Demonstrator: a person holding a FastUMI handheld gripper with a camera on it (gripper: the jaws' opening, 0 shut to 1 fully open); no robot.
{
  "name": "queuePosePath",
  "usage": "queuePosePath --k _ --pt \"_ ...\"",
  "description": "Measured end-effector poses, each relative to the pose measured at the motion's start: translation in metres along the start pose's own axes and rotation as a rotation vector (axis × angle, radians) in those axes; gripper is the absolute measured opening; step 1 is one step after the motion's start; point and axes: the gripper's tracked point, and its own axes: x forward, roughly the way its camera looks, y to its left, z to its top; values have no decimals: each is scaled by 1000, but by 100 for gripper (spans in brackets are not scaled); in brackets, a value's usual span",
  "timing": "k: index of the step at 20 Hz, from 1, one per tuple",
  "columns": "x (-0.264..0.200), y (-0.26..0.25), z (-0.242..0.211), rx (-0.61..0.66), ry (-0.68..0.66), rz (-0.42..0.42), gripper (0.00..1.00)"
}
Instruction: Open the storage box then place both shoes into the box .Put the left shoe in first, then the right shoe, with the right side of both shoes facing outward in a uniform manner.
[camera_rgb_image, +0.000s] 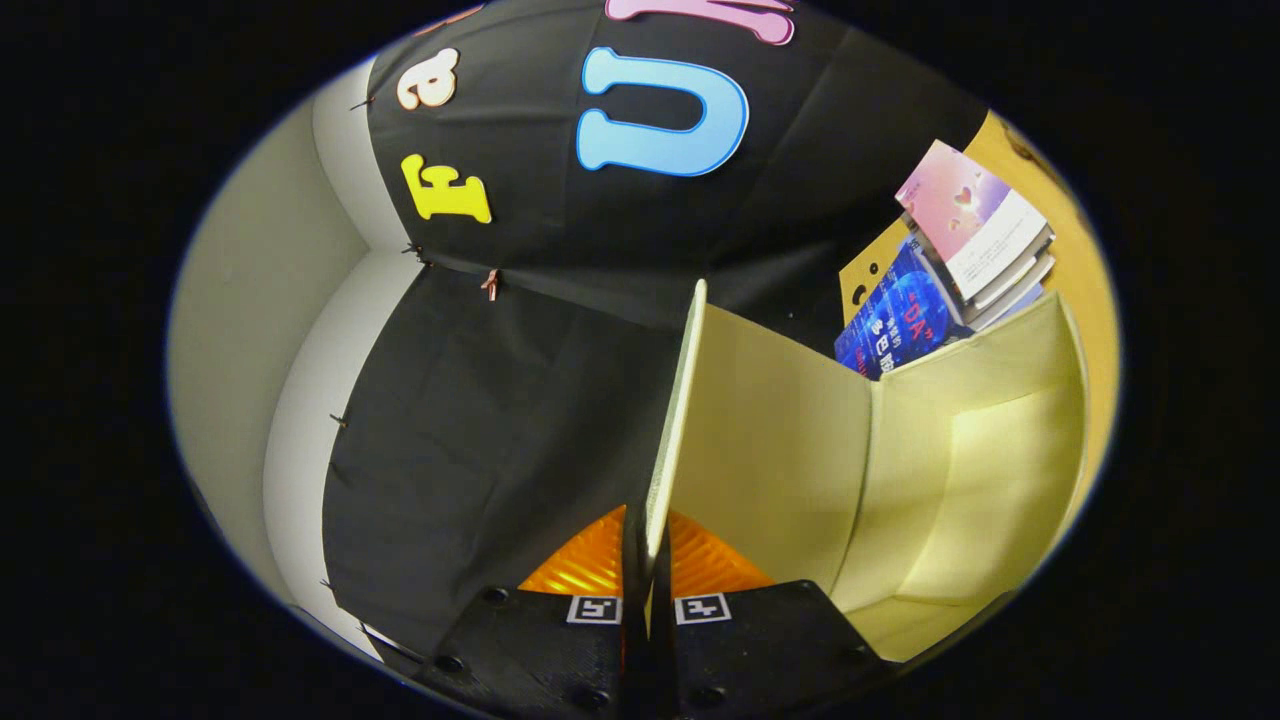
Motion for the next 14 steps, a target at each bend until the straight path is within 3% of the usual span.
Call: queuePosePath --k 9,14 --pt "93 -7 -36 -18 47 -50 6" --pt "112 -20 -52 -38 69 -77 9"
